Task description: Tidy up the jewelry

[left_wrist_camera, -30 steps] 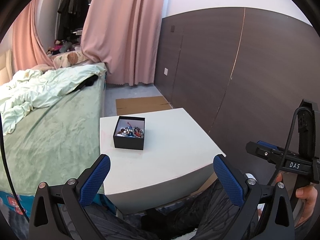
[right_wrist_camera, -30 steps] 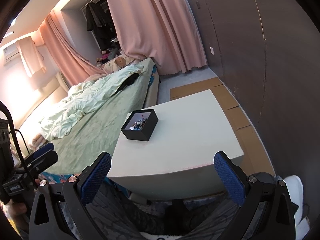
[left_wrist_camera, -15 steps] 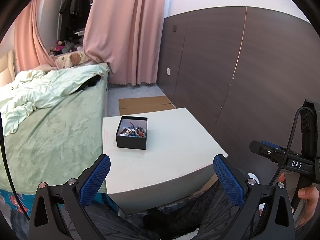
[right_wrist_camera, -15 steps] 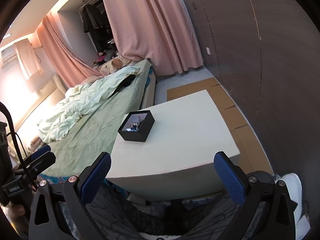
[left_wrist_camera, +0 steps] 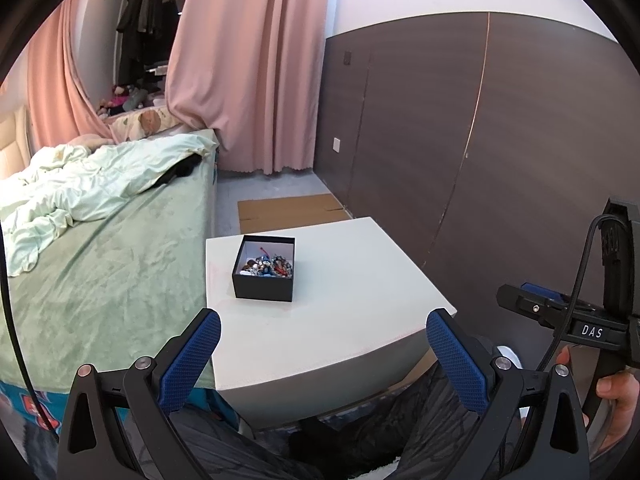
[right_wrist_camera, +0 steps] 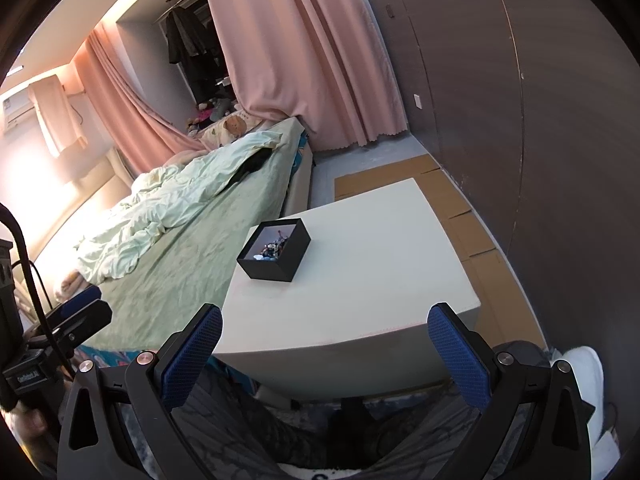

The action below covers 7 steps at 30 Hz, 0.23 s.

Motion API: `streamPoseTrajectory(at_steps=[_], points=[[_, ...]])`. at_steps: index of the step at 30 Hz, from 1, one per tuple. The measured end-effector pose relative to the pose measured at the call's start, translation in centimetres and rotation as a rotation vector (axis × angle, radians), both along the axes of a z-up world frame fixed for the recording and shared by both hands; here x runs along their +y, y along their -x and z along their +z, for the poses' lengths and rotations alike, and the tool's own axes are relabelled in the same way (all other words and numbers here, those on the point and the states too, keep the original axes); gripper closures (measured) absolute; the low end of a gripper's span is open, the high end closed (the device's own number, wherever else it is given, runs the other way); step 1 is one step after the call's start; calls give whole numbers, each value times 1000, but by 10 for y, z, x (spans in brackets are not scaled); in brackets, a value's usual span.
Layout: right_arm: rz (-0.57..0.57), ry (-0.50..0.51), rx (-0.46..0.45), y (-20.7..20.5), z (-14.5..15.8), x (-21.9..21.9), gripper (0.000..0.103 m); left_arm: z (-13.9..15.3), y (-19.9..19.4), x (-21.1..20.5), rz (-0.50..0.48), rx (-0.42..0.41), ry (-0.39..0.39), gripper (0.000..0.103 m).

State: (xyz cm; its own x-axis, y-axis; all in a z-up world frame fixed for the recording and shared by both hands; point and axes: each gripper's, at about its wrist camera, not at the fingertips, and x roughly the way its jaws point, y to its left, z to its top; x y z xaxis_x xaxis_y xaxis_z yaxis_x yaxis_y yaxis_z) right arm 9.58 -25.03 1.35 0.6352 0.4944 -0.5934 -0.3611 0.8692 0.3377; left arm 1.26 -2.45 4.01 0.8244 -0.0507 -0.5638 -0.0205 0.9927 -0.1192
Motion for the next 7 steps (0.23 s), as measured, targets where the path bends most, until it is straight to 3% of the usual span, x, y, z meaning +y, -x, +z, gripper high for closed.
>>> streamPoseTrajectory(at_steps=[7], points=[[1, 0, 0, 1, -1, 0, 0, 1, 0, 0, -6, -5, -8, 0]])
